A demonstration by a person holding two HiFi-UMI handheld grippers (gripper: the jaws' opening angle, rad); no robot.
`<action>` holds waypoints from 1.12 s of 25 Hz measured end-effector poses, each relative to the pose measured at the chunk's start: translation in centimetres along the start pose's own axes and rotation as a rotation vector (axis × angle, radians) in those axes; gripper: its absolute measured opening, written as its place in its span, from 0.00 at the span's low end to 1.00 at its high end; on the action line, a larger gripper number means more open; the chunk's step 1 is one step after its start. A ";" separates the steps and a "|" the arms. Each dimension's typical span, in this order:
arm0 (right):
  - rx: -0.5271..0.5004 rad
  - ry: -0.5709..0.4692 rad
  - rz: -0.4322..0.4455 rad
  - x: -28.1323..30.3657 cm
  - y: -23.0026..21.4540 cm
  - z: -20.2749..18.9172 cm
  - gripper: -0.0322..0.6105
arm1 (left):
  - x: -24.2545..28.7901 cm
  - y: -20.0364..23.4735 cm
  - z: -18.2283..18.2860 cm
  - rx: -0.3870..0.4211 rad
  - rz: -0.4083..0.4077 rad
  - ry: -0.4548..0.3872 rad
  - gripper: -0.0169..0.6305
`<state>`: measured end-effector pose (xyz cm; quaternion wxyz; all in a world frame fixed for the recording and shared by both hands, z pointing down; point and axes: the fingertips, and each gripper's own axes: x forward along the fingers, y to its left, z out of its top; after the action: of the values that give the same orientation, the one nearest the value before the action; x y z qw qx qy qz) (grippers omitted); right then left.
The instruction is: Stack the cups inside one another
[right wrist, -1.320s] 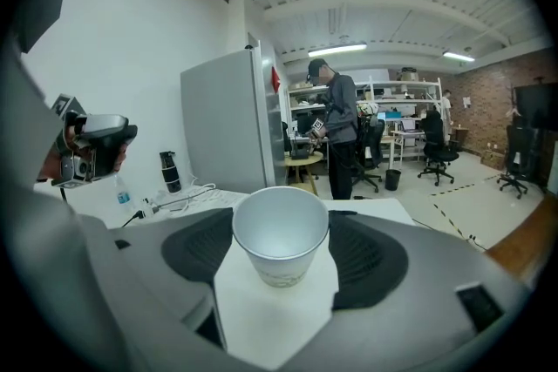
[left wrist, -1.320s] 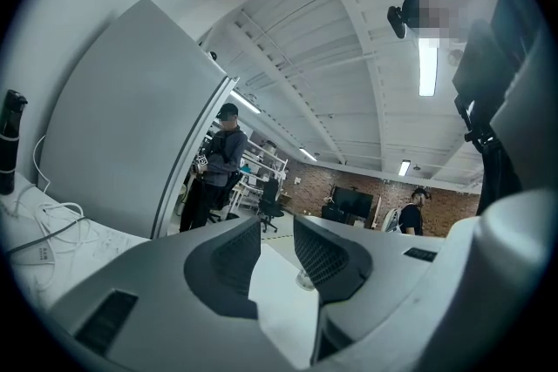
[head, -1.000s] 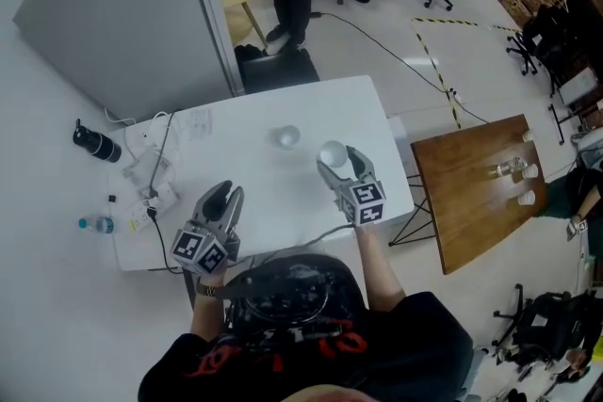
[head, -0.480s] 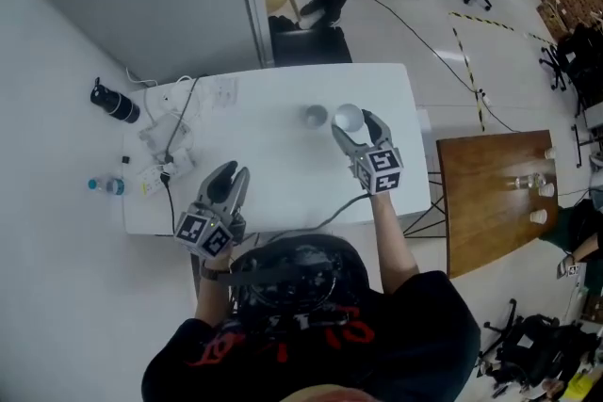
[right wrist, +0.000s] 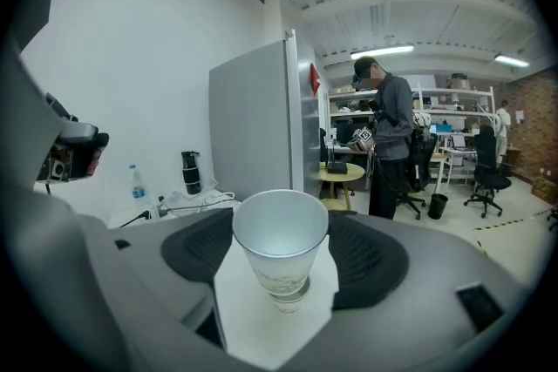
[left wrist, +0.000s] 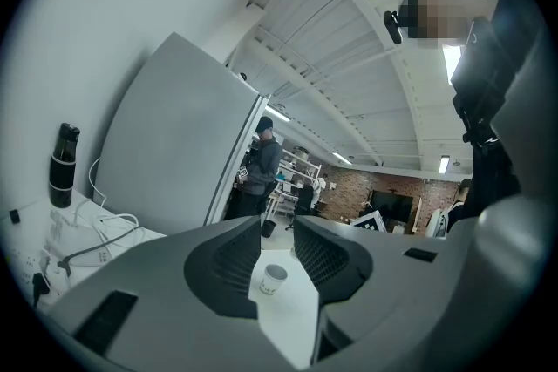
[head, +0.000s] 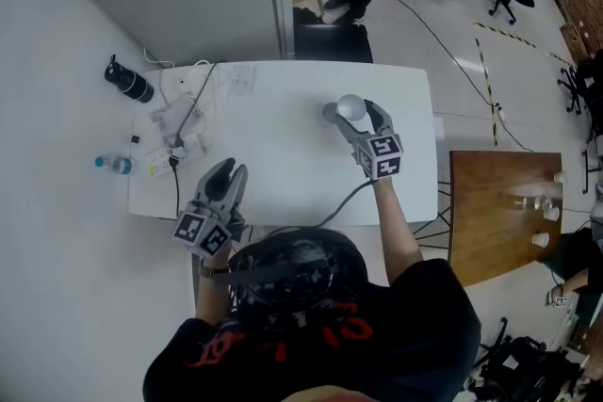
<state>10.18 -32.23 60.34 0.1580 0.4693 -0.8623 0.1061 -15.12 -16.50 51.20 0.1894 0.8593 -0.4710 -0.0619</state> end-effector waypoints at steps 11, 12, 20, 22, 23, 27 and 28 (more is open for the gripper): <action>0.000 0.072 0.043 4.6 0.4 -3.5 0.60 | -2.1 1.5 0.7 0.010 0.088 -0.031 0.22; -0.001 0.082 0.044 5.0 0.4 -3.9 0.60 | -2.3 1.7 0.7 0.008 0.094 -0.033 0.22; -0.008 0.148 0.040 7.8 -0.4 -6.5 0.60 | -3.3 2.2 0.8 -0.005 0.136 -0.048 0.22; -0.008 0.167 0.037 8.3 -0.8 -7.1 0.60 | -3.2 2.0 0.9 -0.004 0.140 -0.052 0.22; -0.008 0.179 0.037 8.5 -1.0 -7.6 0.60 | -3.1 1.9 0.9 -0.004 0.141 -0.054 0.22; -0.008 0.213 0.043 9.2 -1.0 -9.0 0.60 | -3.1 2.0 1.2 -0.003 0.145 -0.057 0.22; -0.008 0.220 0.045 9.4 -1.0 -9.3 0.60 | -3.1 2.1 1.2 -0.002 0.146 -0.058 0.22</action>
<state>7.82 -36.93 72.45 0.2510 0.4350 -0.8504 0.1571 -18.80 -15.26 50.68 0.1807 0.8203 -0.5377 -0.0731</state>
